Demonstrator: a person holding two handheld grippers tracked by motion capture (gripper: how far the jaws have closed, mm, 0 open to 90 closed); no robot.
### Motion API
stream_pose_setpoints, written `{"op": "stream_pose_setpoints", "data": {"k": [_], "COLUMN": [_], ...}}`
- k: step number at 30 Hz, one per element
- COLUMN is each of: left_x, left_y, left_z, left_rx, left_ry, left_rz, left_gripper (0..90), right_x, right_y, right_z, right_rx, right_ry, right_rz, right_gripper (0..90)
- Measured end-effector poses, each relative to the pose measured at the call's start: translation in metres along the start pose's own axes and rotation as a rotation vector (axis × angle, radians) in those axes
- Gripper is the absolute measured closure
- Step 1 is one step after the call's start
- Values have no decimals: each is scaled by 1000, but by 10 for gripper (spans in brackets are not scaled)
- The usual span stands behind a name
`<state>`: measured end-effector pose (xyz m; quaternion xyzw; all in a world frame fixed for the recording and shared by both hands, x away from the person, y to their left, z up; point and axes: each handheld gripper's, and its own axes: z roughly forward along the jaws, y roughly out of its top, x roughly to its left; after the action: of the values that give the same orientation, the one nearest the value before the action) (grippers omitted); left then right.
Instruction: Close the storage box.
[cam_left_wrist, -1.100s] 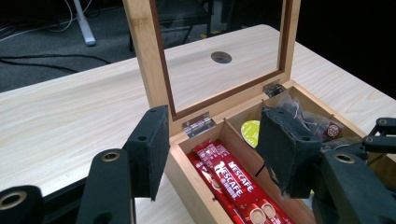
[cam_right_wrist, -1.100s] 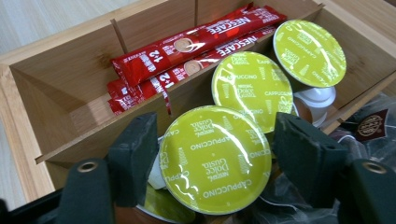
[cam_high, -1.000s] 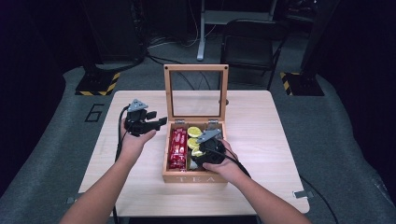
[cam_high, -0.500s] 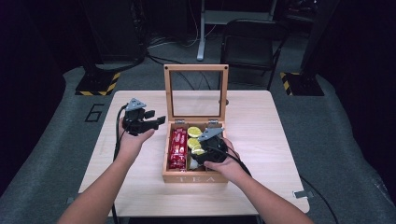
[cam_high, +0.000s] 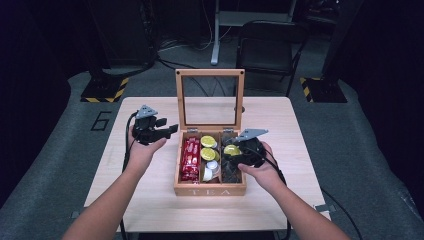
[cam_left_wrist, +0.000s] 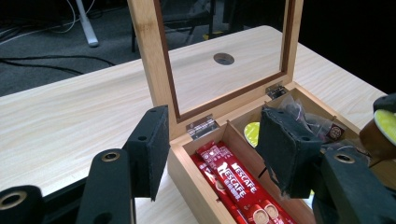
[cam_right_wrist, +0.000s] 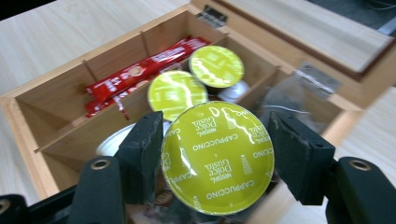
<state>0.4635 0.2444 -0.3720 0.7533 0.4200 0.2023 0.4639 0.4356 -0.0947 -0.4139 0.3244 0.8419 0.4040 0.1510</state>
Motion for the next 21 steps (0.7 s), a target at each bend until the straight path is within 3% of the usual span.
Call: {"op": "stream_pose_setpoints", "data": {"k": [10,21], "left_x": [3,4], "left_y": [-2,-4], "left_z": [0,0], "left_rx": [-3,0], "left_ry": [5,7], "left_rz": [-10,-12], "left_gripper": [438,438], "right_x": [-29,-53], "right_y": [-11,-27], "right_z": [-18,-28], "right_rx": [-9,-1], "right_ry": [-103,-180], "right_rz": [29,80], "right_gripper": [367,367]}}
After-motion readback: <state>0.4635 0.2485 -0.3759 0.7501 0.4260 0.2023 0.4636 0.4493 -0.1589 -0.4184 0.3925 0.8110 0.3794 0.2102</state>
